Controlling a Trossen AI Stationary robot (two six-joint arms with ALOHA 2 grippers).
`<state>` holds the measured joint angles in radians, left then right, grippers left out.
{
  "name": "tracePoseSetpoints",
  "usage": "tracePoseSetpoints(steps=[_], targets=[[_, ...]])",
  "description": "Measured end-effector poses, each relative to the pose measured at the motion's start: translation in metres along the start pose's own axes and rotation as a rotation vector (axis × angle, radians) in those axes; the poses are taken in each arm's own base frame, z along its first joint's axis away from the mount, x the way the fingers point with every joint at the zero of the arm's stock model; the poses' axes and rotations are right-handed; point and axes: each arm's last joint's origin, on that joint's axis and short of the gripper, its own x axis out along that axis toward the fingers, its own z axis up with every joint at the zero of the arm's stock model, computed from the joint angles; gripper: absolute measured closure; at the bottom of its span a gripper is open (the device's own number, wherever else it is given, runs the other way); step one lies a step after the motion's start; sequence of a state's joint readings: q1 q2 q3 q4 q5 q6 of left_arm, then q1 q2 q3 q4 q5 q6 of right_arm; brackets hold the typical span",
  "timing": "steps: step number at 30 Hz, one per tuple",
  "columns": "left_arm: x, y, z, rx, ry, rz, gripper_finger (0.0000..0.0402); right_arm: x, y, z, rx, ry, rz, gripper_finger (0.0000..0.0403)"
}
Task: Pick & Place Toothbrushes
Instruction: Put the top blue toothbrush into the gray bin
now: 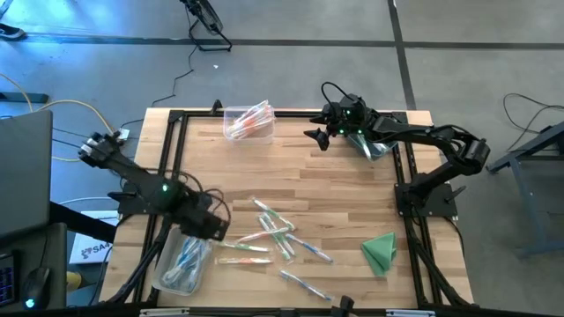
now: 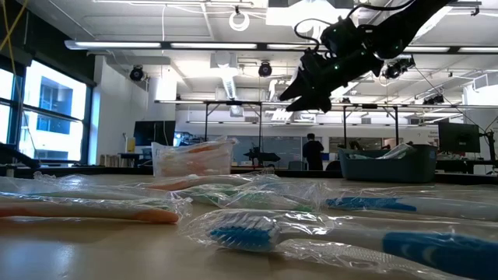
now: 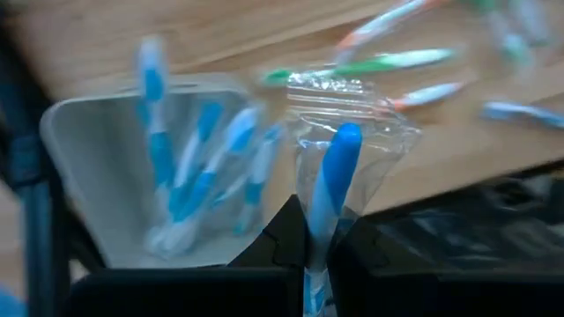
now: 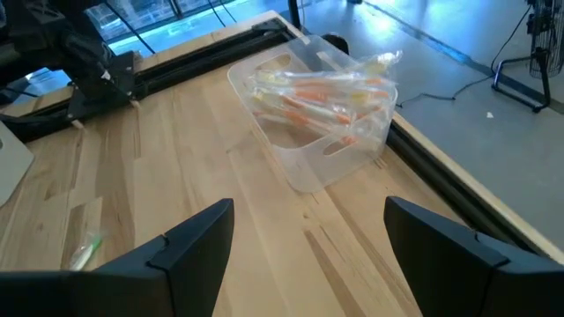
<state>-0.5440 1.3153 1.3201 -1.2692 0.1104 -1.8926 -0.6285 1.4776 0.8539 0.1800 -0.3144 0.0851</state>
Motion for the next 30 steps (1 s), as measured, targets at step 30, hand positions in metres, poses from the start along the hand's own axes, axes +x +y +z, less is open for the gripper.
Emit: tracePoseSetpoints(steps=[30], targets=[[0.082,0.050,-0.048,-0.151,-0.202,0.207,0.0384,0.000,0.000,0.003,-0.014,-0.032,0.006,0.0118]])
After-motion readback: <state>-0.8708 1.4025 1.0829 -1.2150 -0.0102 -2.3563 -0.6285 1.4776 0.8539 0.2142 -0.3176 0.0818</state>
